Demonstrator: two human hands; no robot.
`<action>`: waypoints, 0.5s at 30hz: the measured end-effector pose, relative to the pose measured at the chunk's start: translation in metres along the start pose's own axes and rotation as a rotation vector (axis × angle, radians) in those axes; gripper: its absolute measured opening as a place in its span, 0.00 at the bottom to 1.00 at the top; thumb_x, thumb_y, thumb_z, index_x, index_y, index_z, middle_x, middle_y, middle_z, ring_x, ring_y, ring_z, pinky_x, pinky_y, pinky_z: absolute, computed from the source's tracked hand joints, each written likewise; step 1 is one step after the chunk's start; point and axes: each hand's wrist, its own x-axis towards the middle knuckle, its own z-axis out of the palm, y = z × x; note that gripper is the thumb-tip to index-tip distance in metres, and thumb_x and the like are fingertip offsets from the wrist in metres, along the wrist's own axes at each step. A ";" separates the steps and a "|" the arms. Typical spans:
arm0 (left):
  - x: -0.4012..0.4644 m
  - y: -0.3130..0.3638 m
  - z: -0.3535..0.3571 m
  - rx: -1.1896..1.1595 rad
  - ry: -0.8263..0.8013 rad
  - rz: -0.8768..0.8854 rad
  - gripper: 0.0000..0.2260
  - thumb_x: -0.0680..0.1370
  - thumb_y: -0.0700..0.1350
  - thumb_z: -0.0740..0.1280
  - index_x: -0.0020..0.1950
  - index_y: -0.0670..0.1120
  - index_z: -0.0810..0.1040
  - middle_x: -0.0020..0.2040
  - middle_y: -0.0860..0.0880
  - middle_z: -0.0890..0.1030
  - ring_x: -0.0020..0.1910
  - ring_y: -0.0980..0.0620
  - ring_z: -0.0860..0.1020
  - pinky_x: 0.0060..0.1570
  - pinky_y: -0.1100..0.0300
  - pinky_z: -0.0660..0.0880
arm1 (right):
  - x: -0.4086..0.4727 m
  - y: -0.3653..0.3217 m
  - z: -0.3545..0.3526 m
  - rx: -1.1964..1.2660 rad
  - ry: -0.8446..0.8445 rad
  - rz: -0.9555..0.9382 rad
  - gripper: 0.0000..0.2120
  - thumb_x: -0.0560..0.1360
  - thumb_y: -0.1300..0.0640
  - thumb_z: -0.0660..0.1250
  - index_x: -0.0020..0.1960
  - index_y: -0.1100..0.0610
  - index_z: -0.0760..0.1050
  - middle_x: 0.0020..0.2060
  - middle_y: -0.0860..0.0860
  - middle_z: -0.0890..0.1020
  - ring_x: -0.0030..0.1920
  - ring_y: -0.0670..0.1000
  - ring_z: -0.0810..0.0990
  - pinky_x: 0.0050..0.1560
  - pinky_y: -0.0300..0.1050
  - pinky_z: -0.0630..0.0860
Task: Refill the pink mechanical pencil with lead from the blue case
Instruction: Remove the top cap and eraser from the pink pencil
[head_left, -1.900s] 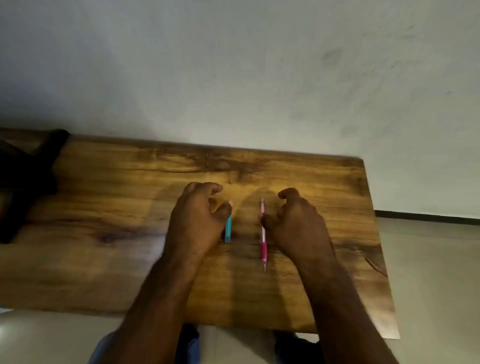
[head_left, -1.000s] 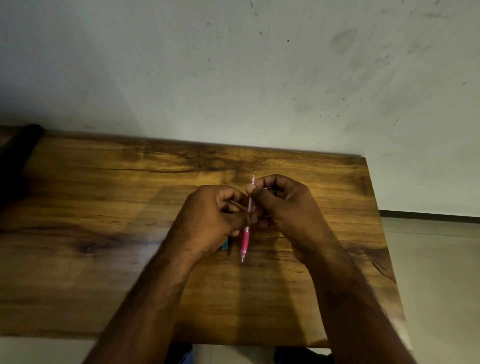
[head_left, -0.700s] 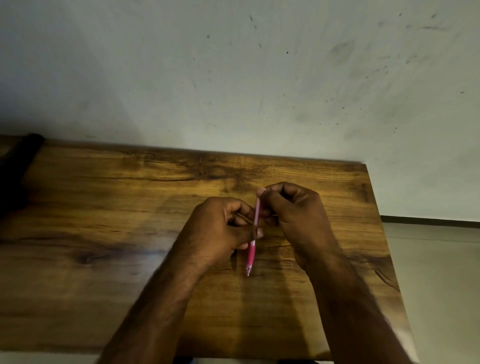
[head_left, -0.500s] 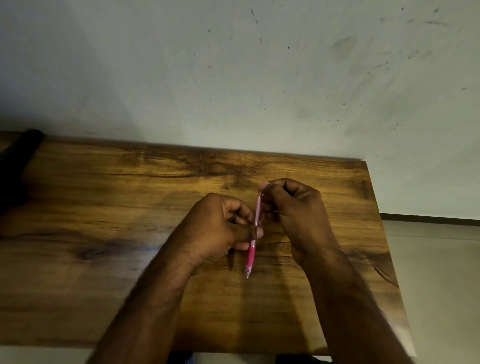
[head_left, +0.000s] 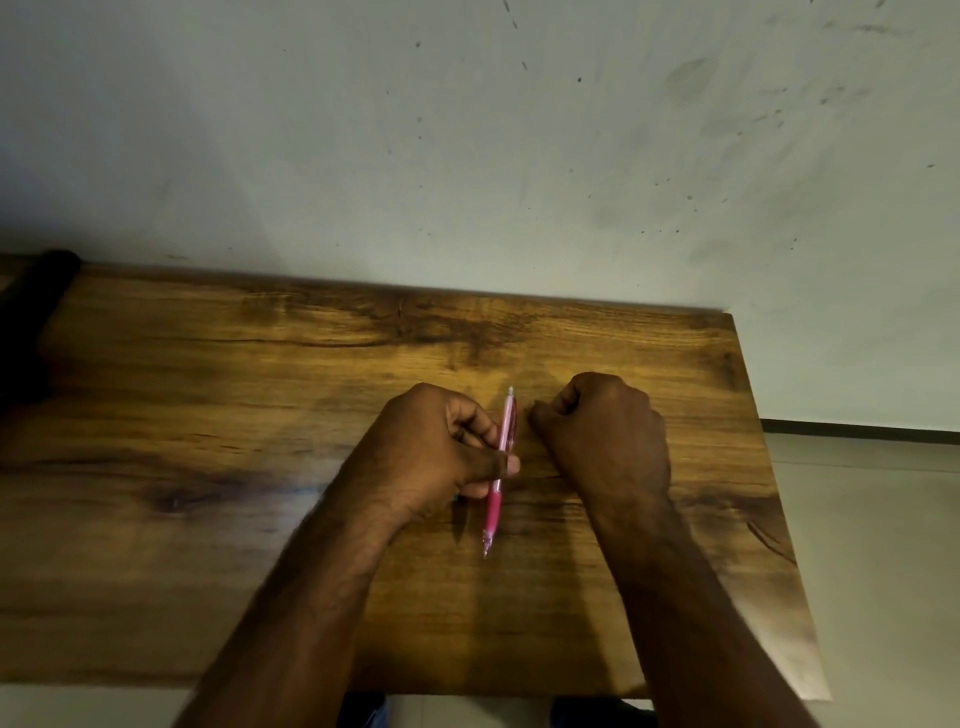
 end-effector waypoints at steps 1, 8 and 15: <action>0.000 0.000 0.000 0.005 0.000 0.001 0.08 0.69 0.40 0.81 0.45 0.44 0.86 0.37 0.48 0.88 0.36 0.50 0.88 0.40 0.53 0.86 | 0.000 0.000 0.000 0.000 -0.011 -0.002 0.11 0.73 0.44 0.72 0.37 0.49 0.76 0.36 0.47 0.81 0.40 0.52 0.81 0.38 0.45 0.76; -0.001 0.000 -0.001 0.008 -0.029 0.006 0.07 0.69 0.41 0.81 0.45 0.46 0.86 0.37 0.49 0.88 0.36 0.52 0.88 0.40 0.56 0.86 | 0.009 0.006 -0.020 0.319 -0.012 -0.009 0.14 0.75 0.42 0.73 0.38 0.51 0.82 0.33 0.47 0.84 0.37 0.48 0.83 0.39 0.46 0.78; -0.002 0.003 0.002 -0.056 -0.055 0.014 0.08 0.69 0.40 0.81 0.46 0.45 0.86 0.38 0.47 0.88 0.37 0.52 0.88 0.36 0.62 0.82 | 0.005 -0.001 -0.024 0.693 -0.241 -0.010 0.13 0.76 0.48 0.74 0.39 0.57 0.84 0.33 0.55 0.85 0.26 0.42 0.74 0.29 0.42 0.71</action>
